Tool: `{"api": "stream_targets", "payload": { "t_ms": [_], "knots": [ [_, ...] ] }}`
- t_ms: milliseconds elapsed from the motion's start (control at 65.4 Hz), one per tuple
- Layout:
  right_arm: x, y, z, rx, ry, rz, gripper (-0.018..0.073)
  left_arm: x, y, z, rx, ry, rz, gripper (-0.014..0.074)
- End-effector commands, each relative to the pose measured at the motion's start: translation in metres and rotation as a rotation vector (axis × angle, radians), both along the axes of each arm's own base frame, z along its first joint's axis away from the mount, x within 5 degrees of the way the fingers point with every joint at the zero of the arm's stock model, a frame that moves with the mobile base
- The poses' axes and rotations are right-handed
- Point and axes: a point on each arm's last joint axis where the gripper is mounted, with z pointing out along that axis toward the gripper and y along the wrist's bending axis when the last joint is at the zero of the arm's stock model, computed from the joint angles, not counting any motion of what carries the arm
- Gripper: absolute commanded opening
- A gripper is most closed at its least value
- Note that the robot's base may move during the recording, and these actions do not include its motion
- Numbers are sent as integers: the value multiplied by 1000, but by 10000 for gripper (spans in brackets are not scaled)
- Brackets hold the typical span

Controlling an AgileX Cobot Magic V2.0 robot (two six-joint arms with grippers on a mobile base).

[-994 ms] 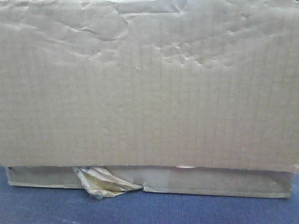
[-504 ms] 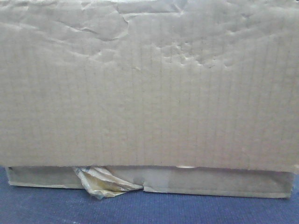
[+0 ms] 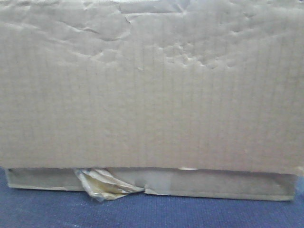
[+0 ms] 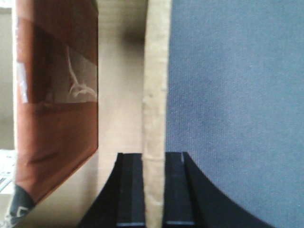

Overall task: Stack two boxes on right shelf middle
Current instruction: 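Close the right gripper on the opposite side wall of the boxes, then lift the box stack off the table with both grippers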

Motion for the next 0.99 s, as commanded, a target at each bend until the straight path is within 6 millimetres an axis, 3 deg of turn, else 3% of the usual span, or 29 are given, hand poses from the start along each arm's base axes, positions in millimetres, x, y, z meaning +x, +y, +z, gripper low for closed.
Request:
{"api": "stream_targets", "payload": {
  "t_ms": [0,214,596,764,871,978],
  "knots": [
    [-1,-3,6,-47,-66,-18,-157,-11,10,24,38,-109,68,-111],
    [2,-4,33,-52,-297,-15,-157,-24,18,65,-1,-285,104,-111],
    [23,-14,103,-48,-609,-21,-162,1,12,129,-15,-568,73,-111],
    [25,-25,118,-7,-632,21,-162,4,-5,139,-29,-614,34,-111],
    [28,-41,119,-23,-629,-15,-162,3,-23,138,-15,-635,15,-111],
    [29,-46,121,-29,-639,-28,-162,5,-28,139,-20,-679,37,-111]
  ]
}}
